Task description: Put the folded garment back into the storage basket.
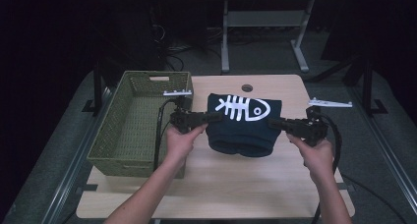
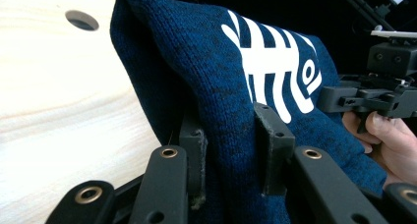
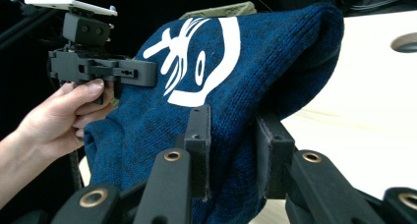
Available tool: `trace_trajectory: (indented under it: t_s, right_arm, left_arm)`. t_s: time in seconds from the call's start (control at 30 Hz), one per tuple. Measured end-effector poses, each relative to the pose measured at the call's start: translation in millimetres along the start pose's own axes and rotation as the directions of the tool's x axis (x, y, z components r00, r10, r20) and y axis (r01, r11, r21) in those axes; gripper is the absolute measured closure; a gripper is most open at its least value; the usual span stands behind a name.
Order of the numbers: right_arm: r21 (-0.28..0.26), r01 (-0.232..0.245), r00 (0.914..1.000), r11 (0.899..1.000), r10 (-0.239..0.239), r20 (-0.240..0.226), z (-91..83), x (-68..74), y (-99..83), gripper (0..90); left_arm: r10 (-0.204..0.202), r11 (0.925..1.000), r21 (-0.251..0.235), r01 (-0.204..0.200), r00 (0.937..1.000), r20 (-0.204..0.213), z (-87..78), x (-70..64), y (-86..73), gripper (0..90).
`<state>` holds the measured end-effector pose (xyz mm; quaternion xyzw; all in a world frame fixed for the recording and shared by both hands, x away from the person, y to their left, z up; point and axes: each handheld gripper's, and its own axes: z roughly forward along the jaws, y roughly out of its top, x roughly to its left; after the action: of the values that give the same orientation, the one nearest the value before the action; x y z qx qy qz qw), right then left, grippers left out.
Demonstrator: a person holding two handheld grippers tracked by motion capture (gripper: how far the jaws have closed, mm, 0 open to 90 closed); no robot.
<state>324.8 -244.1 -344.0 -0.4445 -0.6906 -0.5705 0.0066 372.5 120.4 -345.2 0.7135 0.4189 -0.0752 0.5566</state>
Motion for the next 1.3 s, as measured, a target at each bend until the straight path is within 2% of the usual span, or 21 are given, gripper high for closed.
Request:
trace_trajectory:
  t_s: [0.13,0.5,1.3]
  right_arm:
    - [0.004,0.003,1.0,1.0,-0.003,-0.005,5.4,3.4,4.2,71.1]
    - [0.029,0.033,0.9989,0.999,-0.032,-0.033,27.6,19.3,17.4,71.3]
    - [0.073,0.067,0.9961,0.995,-0.062,-0.063,66.2,42.1,36.0,71.3]
  left_arm:
    - [0.013,0.9999,-0.007,-0.013,0.9999,-0.01,-9.7,1.5,4.0,69.5]
    - [-0.008,0.9994,-0.035,0.007,0.9994,-0.032,-34.8,10.4,7.3,69.6]
    - [-0.044,0.9971,-0.065,0.04,0.9973,-0.059,-74.5,29.2,9.2,69.5]
